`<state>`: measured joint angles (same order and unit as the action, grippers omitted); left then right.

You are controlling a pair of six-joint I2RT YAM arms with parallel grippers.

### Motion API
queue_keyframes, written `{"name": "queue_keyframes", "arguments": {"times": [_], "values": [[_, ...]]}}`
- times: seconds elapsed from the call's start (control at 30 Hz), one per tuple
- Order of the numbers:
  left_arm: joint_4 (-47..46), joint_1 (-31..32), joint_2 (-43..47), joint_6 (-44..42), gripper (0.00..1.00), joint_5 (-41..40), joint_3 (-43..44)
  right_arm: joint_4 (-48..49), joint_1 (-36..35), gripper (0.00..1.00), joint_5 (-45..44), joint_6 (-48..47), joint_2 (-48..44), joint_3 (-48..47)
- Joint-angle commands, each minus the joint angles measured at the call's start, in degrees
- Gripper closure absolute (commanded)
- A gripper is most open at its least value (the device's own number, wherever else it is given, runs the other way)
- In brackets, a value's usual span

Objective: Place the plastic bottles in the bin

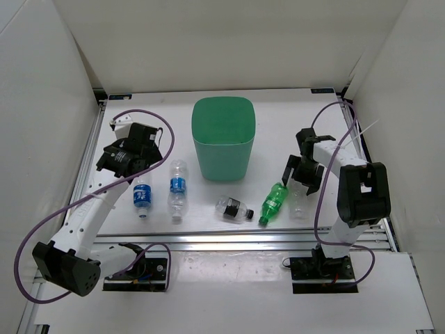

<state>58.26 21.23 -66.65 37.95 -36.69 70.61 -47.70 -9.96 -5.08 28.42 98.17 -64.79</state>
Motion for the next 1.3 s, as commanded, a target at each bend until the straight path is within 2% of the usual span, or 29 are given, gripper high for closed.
{"name": "queue_keyframes", "arguments": {"times": [0.0,0.07,0.1,0.13,0.23,0.3,0.37,0.5,0.73,0.8,0.9,0.97,1.07,1.17,1.23,1.27], "values": [[0.28,0.3,-0.14,0.37,0.0,-1.11,-0.03,2.26,0.46,0.14,1.04,0.67,-0.71,0.81],[0.28,0.3,-0.14,0.37,0.0,-1.11,-0.03,2.26,0.99,0.22,0.43,0.67,-0.7,0.81],[0.28,0.3,-0.14,0.37,0.0,-1.11,-0.03,2.26,1.6,0.34,0.42,0.67,-0.7,0.81],[0.28,0.3,-0.14,0.37,0.0,-1.11,-0.03,1.65,1.61,0.38,-0.45,0.67,-1.48,0.29],[0.28,0.3,0.38,0.37,0.0,-0.58,-0.03,-1.32,1.61,0.46,-5.45,0.67,-2.8,-3.75],[0.28,0.3,0.38,0.89,0.0,-0.58,-0.56,-3.26,1.61,0.48,-7.91,1.28,-3.51,-6.91],[0.28,0.3,0.91,0.89,0.0,-0.06,-1.08,-6.69,1.61,0.56,-11.87,1.99,-4.13,-13.32],[0.28,0.3,0.91,0.89,0.0,0.65,-0.48,-12.06,1.61,0.63,-13.81,3.3,-5.18,-28.34],[-0.87,0.3,0.91,0.37,0.0,1.88,0.06,-12.6,-2.52,0.76,-2.49,3.3,-2.82,-56.0],[-0.87,0.3,0.91,0.37,0.0,2.49,-0.47,-8.83,-4.89,0.76,4.33,1.64,-1.24,-59.9],[-0.87,0.3,0.91,0.37,0.0,3.81,-1.7,-4.0,-9.89,0.77,8.06,-0.55,2.53,-65.36],[-0.87,0.3,0.91,0.37,0.0,3.82,-1.7,-3.98,-14.29,0.77,8.07,-1.35,7.27,-70.7],[-0.87,0.3,0.91,0.37,0.0,3.82,-2.23,-2.05,-19.56,0.75,7.46,-3.46,11.94,-72.93],[-0.87,0.3,0.91,0.89,0.0,3.82,-3.63,2.34,-23.96,0.66,4.38,-6.96,14.58,-72.32],[-0.87,0.3,0.91,0.89,0.0,3.12,-4.25,3.23,-25.28,0.56,4.38,-7.86,16.34,-72.92],[-0.87,0.3,0.91,0.89,0.0,2.5,-4.86,3.23,-25.29,0.46,5.86,-7.86,17.05,-72.93]]}}
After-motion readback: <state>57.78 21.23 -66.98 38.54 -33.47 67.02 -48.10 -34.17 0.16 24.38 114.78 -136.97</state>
